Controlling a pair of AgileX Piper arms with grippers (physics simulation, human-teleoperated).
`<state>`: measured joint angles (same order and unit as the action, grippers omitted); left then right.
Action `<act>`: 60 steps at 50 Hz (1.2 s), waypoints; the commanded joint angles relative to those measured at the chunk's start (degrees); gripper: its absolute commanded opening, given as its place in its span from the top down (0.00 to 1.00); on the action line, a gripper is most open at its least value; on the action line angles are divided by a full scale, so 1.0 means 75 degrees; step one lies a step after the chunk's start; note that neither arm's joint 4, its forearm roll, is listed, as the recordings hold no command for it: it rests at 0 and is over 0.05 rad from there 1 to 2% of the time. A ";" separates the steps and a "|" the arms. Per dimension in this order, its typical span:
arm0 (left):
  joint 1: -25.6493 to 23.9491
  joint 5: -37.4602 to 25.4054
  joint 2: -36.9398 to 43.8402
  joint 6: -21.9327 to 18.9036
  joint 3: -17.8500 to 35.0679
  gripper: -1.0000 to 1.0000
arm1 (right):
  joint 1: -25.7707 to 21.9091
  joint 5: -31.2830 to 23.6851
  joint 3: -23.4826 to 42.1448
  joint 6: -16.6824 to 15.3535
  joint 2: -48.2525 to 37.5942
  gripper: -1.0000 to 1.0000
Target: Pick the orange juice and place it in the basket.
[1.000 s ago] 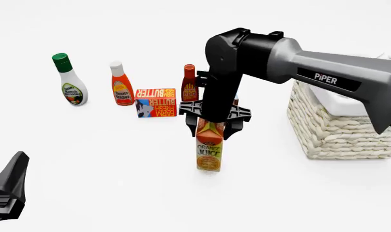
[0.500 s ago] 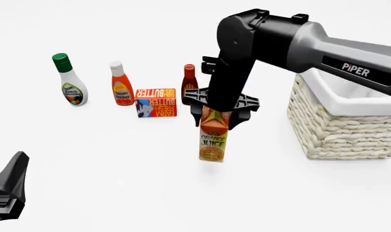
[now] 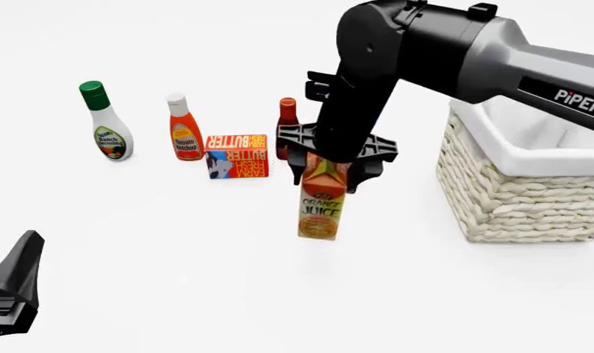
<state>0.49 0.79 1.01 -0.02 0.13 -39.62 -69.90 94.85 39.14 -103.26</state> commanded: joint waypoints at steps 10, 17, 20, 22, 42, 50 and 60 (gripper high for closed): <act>0.0000 0.0000 0.0000 -0.0002 0.0000 0.00 | 0.0378 0.0000 0.0179 -0.0417 0.0353 1.00; 0.0001 0.0000 -0.0001 0.0001 0.0000 0.00 | 0.0543 0.0000 0.0241 -0.0608 0.0433 1.00; 0.0001 0.0000 0.0001 0.0000 0.0000 0.00 | 0.0593 0.0000 0.0284 -0.0661 0.0461 1.00; 0.0001 0.0000 -0.0001 0.0000 0.0000 0.00 | 0.0601 0.0000 0.0294 -0.0691 0.0477 1.00; 0.0000 -0.0001 -0.0001 -0.0001 0.0000 0.00 | 0.1148 0.0000 0.0540 -0.1378 0.0775 1.00; 0.0000 0.0000 0.0000 -0.0002 0.0000 0.00 | 0.1343 0.0000 0.0636 -0.1625 0.0903 1.00; 0.0003 -0.0001 -0.0001 0.0001 0.0000 0.00 | 0.1622 0.0000 0.0786 -0.2010 0.1059 1.00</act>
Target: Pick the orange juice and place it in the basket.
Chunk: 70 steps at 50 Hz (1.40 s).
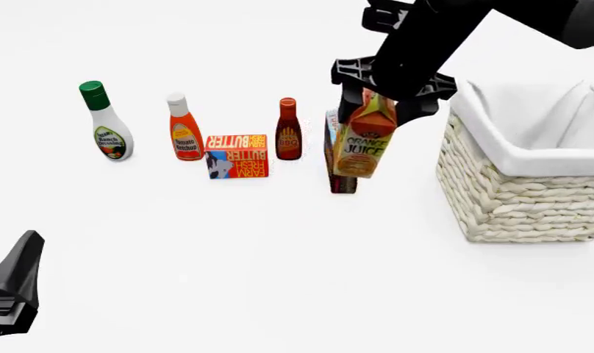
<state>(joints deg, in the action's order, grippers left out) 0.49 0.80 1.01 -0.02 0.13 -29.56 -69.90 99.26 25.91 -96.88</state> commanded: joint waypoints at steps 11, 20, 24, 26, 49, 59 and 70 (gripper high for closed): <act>-0.0001 0.0001 0.0002 0.0000 0.0000 0.00 | 0.0465 0.0000 0.0403 -0.0647 0.0307 1.00; 0.0001 -0.0001 -0.0003 -0.0001 0.0000 0.00 | 0.0527 0.0000 0.0589 -0.0935 0.0309 1.00; 0.0000 -0.0001 -0.0004 0.0000 0.0000 0.00 | 0.0644 0.0000 0.0649 -0.1114 0.0346 1.00; -0.0001 0.0000 0.0000 0.0001 0.0000 0.00 | 0.0691 0.0000 0.0719 -0.1190 0.0363 1.00; 0.0001 0.0001 0.0004 0.0000 0.0000 0.00 | 0.1215 0.0000 0.1408 -0.1939 0.0485 1.00; -0.0001 0.0000 -0.0002 -0.0001 0.0000 0.00 | 0.1390 0.0000 0.1625 -0.2189 0.0585 1.00; 0.0000 0.0000 0.0001 0.0000 0.0000 0.00 | 0.1729 0.0000 0.1695 -0.2382 0.0806 1.00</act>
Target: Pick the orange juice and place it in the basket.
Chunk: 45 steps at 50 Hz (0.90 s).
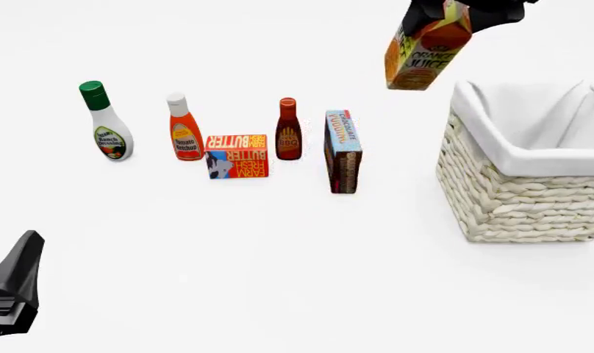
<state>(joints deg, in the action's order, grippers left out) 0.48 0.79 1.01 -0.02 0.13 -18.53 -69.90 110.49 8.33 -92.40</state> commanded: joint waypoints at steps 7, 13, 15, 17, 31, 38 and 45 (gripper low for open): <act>0.0001 0.0000 0.0000 0.0000 0.0000 0.00 | 0.0402 0.0000 0.0291 -0.0146 0.0297 1.00; 0.0001 0.0000 0.0001 0.0001 0.0000 0.00 | 0.0528 0.0000 0.0268 -0.0269 0.0384 1.00; 0.0001 0.0000 0.0001 0.0000 0.0000 0.00 | 0.0582 0.0000 0.0235 -0.0270 0.0423 1.00; 0.0002 -0.0001 -0.0002 0.0001 0.0000 0.00 | 0.0709 0.0000 0.0178 -0.0353 0.0496 1.00; 0.0000 0.0000 -0.0001 -0.0001 0.0000 0.00 | 0.1109 0.0000 0.0066 -0.0390 0.0762 1.00; 0.0000 -0.0001 -0.0002 -0.0001 0.0000 0.00 | 0.1306 0.0000 0.0005 -0.0505 0.0864 1.00; 0.0000 0.0000 0.0000 -0.0002 0.0000 0.00 | 0.1561 0.0000 0.0002 -0.0695 0.1001 1.00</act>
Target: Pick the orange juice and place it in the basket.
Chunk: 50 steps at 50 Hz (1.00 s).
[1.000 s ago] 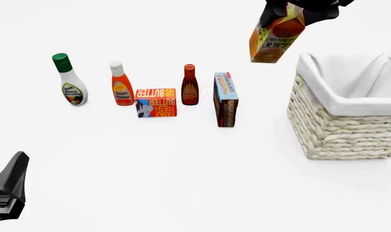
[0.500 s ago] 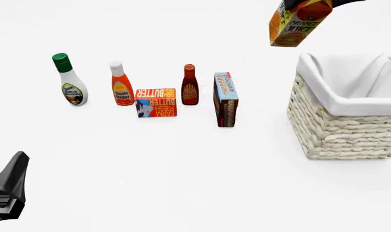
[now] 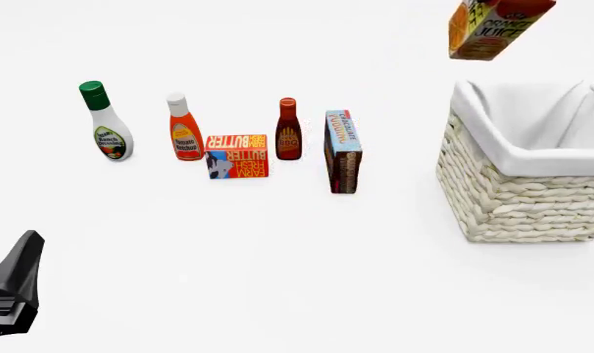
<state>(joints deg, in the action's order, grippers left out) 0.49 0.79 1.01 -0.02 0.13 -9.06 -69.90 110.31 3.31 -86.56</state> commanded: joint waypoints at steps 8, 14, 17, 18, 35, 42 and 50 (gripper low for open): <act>-0.0002 0.0001 0.0001 0.0000 0.0000 0.00 | 0.0443 0.0000 -0.0106 -0.0109 0.0318 1.00; 0.0001 -0.0001 -0.0002 -0.0001 0.0000 0.00 | 0.0665 0.0000 -0.0331 -0.0285 0.0455 1.00; 0.0001 0.0000 0.0000 0.0000 0.0000 0.00 | 0.0724 0.0000 -0.0382 -0.0305 0.0490 1.00; 0.0000 0.0000 0.0001 0.0000 0.0000 0.00 | 0.0747 0.0000 -0.0401 -0.0309 0.0506 1.00; 0.0000 0.0001 0.0002 0.0000 0.0000 0.00 | 0.1295 0.0000 -0.0852 -0.0526 0.0889 1.00; -0.0001 0.0000 0.0001 0.0000 0.0000 0.00 | 0.1600 0.0000 -0.1032 -0.0590 0.1074 1.00; -0.0001 0.0000 0.0000 0.0000 0.0000 0.00 | 0.1962 0.0000 -0.1310 -0.0730 0.1266 1.00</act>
<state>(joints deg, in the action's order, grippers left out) 0.49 0.79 1.01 -0.02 0.13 2.82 -69.90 102.21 -2.30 -79.02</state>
